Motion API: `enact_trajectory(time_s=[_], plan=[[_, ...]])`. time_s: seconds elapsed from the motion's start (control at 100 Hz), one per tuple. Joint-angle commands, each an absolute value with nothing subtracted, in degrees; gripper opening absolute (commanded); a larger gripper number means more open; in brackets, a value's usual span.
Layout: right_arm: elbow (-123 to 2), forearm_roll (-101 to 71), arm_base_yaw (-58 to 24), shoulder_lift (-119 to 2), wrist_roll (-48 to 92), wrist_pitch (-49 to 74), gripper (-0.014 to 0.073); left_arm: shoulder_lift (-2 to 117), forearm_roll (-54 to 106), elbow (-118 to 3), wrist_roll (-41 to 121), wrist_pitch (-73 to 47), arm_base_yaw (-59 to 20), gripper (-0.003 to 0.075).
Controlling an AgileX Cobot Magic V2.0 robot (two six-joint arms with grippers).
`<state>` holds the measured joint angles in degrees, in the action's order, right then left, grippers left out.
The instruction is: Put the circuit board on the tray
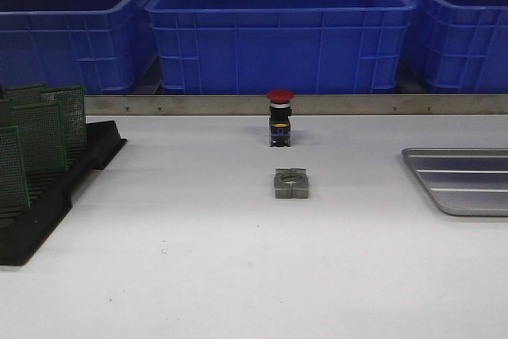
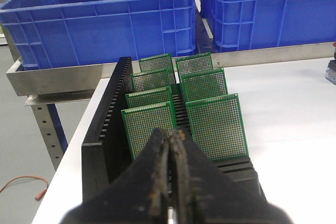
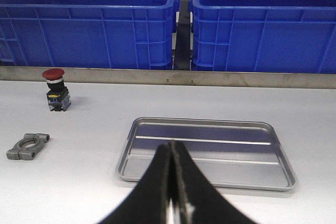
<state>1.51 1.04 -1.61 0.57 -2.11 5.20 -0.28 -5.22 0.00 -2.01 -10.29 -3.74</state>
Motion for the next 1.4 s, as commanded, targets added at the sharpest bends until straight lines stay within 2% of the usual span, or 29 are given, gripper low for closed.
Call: enact_trajectory(time_s=[0.0,0.26,0.65,0.95,1.16,1.39], plan=[[0.82,1.5,-1.26,2.09,-1.85,1.14,-0.0113,-2.06,-5.33,2.75,-2.5,-5.89,-4.09,-0.002],[0.82,1.5,-1.26,2.09,-1.85,1.14,-0.0113,-2.06,-5.33,2.75,-2.5,-5.89,-4.09,-0.002],[0.82,1.5,-1.26,2.09,-1.85,1.14,-0.0113,-2.06,-5.33,2.75,-2.5,3.41,-4.09,-0.002],[0.82,1.5,-1.26,2.09,-1.85,1.14,-0.0113,-2.06,-5.23,1.3,-2.5,4.21,-3.98,-0.002],[0.82,1.5,-1.26,2.09,-1.85,1.14,-0.0113,-0.78,-5.23,-6.8,-2.5,-6.44,-3.98,-0.002],[0.82,1.5,-1.26,2.09,-1.85,1.14,-0.0113,8.02,-5.23,-17.1,-2.5,-18.52,-3.98,-0.002]])
